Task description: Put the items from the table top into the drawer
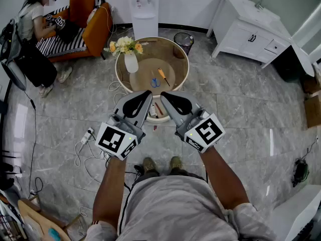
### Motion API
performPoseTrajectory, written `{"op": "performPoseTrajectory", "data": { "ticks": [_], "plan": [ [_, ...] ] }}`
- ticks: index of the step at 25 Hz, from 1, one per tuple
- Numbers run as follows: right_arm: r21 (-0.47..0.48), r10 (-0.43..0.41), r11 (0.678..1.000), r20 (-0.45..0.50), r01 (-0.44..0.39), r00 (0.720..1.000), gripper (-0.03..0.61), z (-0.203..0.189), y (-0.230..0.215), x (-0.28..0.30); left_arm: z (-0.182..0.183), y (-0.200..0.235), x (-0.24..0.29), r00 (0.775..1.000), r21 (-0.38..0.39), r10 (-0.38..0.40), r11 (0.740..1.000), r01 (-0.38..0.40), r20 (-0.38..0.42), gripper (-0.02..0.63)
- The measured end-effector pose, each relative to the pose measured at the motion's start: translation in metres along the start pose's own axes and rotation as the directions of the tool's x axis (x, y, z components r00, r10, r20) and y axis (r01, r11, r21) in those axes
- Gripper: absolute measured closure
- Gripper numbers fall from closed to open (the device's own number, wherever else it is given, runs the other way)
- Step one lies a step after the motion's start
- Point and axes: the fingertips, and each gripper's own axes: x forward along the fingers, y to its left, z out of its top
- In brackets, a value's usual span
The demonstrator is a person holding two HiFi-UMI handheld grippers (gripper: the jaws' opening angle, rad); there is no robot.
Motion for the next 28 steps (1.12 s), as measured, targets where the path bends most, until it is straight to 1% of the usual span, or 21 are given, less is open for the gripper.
{"op": "performPoseTrajectory", "data": {
  "ticks": [5, 14, 19, 25, 28],
  "plan": [
    [-0.004, -0.004, 1.0, -0.008, 0.004, 1.0, 0.578, -0.005, 0.002, 0.002, -0.005, 0.001, -0.004, 1.0, 0.004, -0.004, 1.0, 0.004, -0.007, 0.614],
    [-0.017, -0.037, 0.999, -0.031, 0.036, 0.999, 0.578, -0.017, 0.009, 0.023, -0.015, 0.024, -0.016, 1.0, 0.0, -0.017, 1.0, 0.017, -0.014, 0.614],
    [-0.03, -0.09, 0.996, -0.045, 0.089, 0.995, 0.578, -0.023, 0.009, 0.032, -0.025, 0.039, -0.025, 0.999, 0.006, -0.038, 0.999, 0.038, -0.004, 0.614],
    [-0.044, -0.168, 0.985, -0.083, 0.165, 0.982, 0.578, -0.037, -0.003, 0.039, -0.04, 0.059, -0.029, 0.998, 0.01, -0.063, 0.998, 0.063, -0.012, 0.614],
    [-0.056, -0.188, 0.982, -0.104, 0.182, 0.977, 0.578, -0.047, -0.006, 0.044, -0.043, 0.071, -0.029, 0.998, 0.008, -0.057, 0.998, 0.057, -0.01, 0.614]
  ]
}}
